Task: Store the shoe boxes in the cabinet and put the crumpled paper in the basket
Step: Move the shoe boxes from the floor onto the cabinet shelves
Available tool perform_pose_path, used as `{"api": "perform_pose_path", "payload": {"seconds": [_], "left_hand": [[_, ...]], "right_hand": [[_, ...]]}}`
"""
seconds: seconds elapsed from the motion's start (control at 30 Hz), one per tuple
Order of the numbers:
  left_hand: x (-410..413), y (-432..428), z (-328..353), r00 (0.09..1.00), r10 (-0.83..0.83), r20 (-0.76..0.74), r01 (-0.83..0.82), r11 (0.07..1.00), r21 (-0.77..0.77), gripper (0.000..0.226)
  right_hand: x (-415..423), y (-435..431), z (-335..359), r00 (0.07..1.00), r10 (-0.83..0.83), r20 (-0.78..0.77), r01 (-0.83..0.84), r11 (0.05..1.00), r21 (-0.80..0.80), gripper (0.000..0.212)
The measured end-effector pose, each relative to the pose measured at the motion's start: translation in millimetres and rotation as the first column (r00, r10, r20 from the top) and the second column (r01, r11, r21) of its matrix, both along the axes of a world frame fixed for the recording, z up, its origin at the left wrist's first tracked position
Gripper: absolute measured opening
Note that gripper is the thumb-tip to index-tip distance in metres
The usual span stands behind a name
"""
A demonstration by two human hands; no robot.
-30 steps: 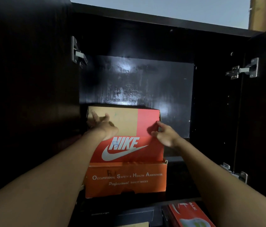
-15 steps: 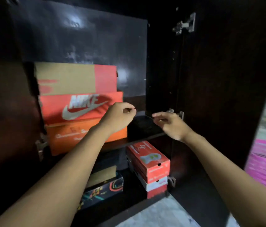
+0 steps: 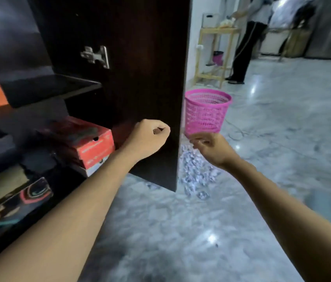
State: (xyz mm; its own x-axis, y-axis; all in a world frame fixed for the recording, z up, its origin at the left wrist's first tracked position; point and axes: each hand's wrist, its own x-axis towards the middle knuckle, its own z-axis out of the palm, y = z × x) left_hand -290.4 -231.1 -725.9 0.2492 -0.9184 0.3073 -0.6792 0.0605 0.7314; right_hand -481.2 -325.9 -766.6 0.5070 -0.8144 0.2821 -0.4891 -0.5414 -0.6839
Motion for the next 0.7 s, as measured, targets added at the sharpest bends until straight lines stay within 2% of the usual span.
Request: {"api": "perform_pose_path", "payload": {"seconds": [0.1, 0.17, 0.2, 0.3, 0.47, 0.6, 0.7], "left_hand": [[-52.3, -27.5, -28.2, 0.99, -0.124, -0.067, 0.128, 0.99, 0.064, 0.016], [-98.6, -43.6, -43.4, 0.971, -0.188, -0.15, 0.204, 0.974, 0.097, 0.012], [-123.9, -51.5, -51.4, 0.957, -0.218, -0.192, 0.241, 0.965, 0.107, 0.01], [-200.0, -65.3, -74.9, 0.899, -0.259, -0.352, 0.342, 0.918, 0.2, 0.017], [-308.2, -62.8, -124.2, 0.831, -0.305, -0.465, 0.482, 0.811, 0.33, 0.011], [-375.3, -60.5, -169.5, 0.796, -0.32, -0.513, 0.555, 0.724, 0.41, 0.023], [-407.5, -70.0, -205.8, 0.799, -0.358, -0.482, 0.579, 0.672, 0.461, 0.037]], "right_hand": [[-69.9, 5.4, -21.6, 0.98, -0.135, -0.147, 0.135, 0.991, -0.011, 0.023], [-121.7, 11.5, -31.7, 0.928, -0.224, -0.299, 0.241, 0.97, 0.021, 0.023], [-148.5, 13.9, -37.5, 0.899, -0.293, -0.325, 0.32, 0.947, 0.033, 0.024], [-220.7, 30.9, -56.9, 0.811, -0.499, -0.306, 0.539, 0.841, 0.055, 0.026], [-309.3, 74.1, -112.3, 0.687, -0.659, -0.304, 0.716, 0.686, 0.131, 0.031], [-367.5, 95.7, -162.5, 0.579, -0.767, -0.276, 0.815, 0.535, 0.224, 0.034], [-407.5, 101.9, -201.1, 0.507, -0.808, -0.301, 0.847, 0.403, 0.346, 0.038]]}}
